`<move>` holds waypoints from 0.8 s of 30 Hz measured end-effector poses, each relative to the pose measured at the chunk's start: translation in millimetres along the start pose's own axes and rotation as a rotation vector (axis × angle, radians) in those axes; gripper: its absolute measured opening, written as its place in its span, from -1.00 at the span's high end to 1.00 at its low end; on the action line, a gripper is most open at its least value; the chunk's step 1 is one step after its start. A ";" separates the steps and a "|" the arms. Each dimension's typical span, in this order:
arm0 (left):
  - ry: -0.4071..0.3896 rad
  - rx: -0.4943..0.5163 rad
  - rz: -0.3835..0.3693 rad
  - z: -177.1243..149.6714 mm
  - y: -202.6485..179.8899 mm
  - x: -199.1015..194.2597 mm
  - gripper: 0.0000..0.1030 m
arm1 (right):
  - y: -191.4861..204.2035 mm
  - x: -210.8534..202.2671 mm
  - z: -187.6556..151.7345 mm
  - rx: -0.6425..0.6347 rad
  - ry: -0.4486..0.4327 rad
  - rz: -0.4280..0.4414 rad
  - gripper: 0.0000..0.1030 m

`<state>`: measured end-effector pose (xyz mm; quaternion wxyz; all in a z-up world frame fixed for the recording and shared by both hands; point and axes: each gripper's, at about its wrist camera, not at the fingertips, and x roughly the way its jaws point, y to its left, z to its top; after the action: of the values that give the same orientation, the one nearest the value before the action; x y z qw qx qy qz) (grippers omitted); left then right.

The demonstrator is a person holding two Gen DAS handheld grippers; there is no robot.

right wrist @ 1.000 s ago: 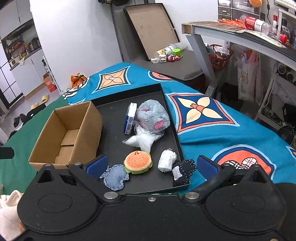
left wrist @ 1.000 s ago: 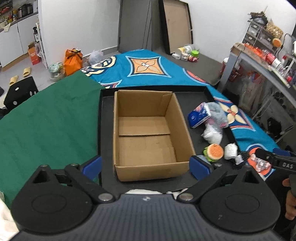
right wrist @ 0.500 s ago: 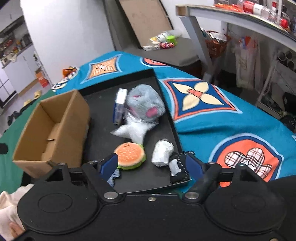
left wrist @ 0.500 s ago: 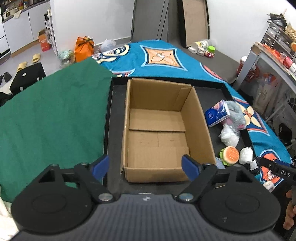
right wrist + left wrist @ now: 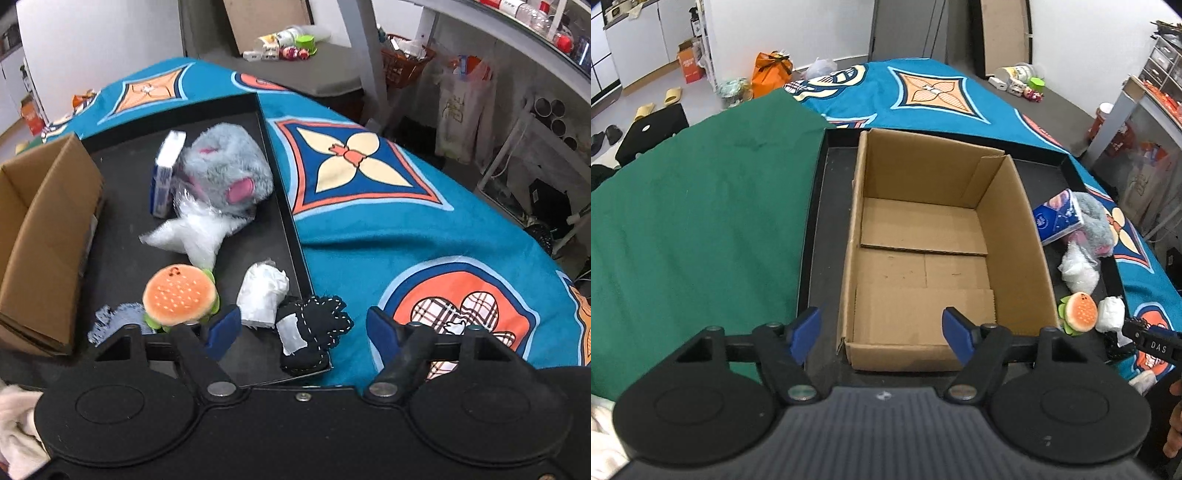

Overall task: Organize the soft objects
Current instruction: 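Lower the right gripper onto the black plush and close on it, then lift the black plush with the right gripper and carry it over the box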

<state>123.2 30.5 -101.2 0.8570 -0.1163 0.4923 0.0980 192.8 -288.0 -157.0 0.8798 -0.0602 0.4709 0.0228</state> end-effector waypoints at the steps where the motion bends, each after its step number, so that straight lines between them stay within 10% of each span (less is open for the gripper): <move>1: -0.001 -0.002 0.000 0.7 0.2 1.9 -0.39 | -0.8 2.6 0.2 -0.002 0.012 0.003 0.12; 7: 0.004 -0.010 0.018 2.1 1.4 12.1 -0.18 | -9.1 5.0 0.2 0.009 0.004 0.005 0.72; 19: 0.026 -0.100 0.067 0.8 13.3 17.9 0.79 | -15.8 -19.2 9.3 0.028 -0.091 0.052 0.87; 24: 0.025 -0.095 0.065 -2.7 13.4 14.0 0.83 | -13.0 -33.1 15.2 0.030 -0.136 0.094 0.88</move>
<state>124.1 43.2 -116.0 0.8407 -0.1421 0.5013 0.1477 188.2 -298.3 -120.0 0.9085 -0.0231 0.4126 0.0613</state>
